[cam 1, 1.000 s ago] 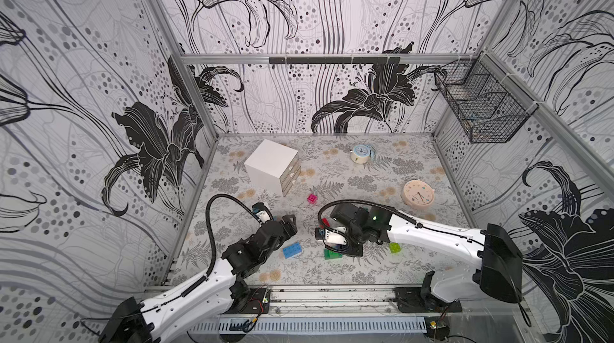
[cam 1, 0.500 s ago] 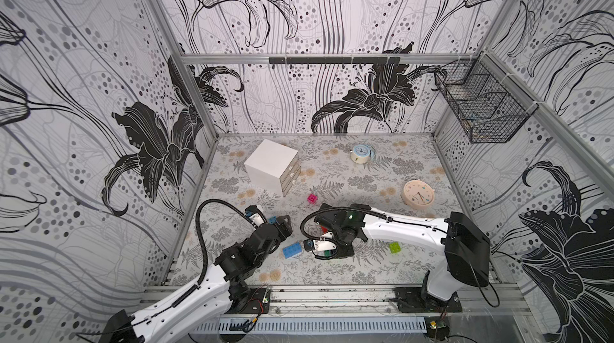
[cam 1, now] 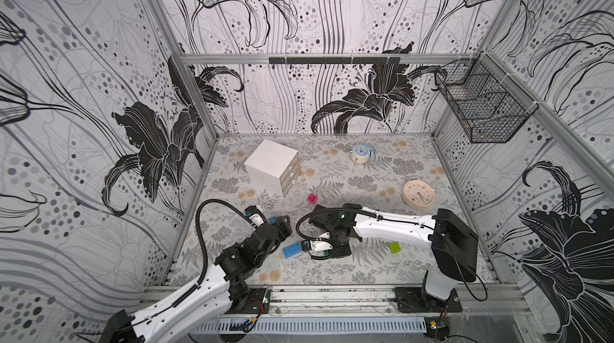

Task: Assemble the number 1 with lego
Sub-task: Assemble the lego brick with the lego brick.

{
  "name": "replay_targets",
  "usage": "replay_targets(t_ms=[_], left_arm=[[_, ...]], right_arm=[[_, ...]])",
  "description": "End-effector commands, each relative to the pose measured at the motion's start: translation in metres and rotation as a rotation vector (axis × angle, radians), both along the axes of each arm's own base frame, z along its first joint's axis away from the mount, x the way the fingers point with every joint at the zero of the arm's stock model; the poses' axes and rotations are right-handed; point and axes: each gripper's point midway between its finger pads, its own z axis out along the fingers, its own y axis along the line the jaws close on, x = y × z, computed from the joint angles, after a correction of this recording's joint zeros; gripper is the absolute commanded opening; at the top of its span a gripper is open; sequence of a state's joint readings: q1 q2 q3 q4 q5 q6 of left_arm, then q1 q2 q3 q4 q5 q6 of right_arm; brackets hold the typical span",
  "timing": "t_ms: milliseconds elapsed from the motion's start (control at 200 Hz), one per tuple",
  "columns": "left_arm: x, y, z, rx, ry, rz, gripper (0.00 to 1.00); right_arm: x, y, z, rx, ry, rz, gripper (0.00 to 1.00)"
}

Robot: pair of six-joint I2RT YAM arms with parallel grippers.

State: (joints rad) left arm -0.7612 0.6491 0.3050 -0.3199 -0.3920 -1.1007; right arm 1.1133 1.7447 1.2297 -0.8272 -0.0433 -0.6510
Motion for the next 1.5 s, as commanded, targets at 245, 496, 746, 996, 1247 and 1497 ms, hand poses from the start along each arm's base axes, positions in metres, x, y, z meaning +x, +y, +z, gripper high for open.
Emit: replay_targets(t_ms=[245, 496, 746, 996, 1247, 1497], left_arm=[[-0.001, 0.008, -0.002, 0.011, -0.001, 0.027, 0.85], [-0.001, 0.007, 0.0, -0.001, -0.009, 0.028, 0.85], [-0.001, 0.008, 0.004, 0.016, -0.007, 0.019, 0.85], [-0.001, 0.004, 0.004, 0.021, 0.011, -0.001, 0.85], [0.01, -0.012, 0.013, -0.027, -0.046, -0.042, 0.87], [0.016, -0.022, 0.012, -0.024, -0.045, -0.068, 0.88]], right_arm=[[-0.013, -0.021, -0.042, -0.14, 0.073, -0.009, 0.14], [-0.015, -0.02, -0.051, -0.136, 0.091, -0.049, 0.25], [0.002, 0.014, 0.01, 0.094, 0.032, -0.138, 0.59], [0.01, 0.01, 0.07, 0.304, 0.01, -0.387, 0.73], [0.027, -0.041, 0.078, 0.287, 0.02, -1.298, 0.49], [0.003, -0.017, 0.048, 0.288, 0.277, -1.487, 0.41]])
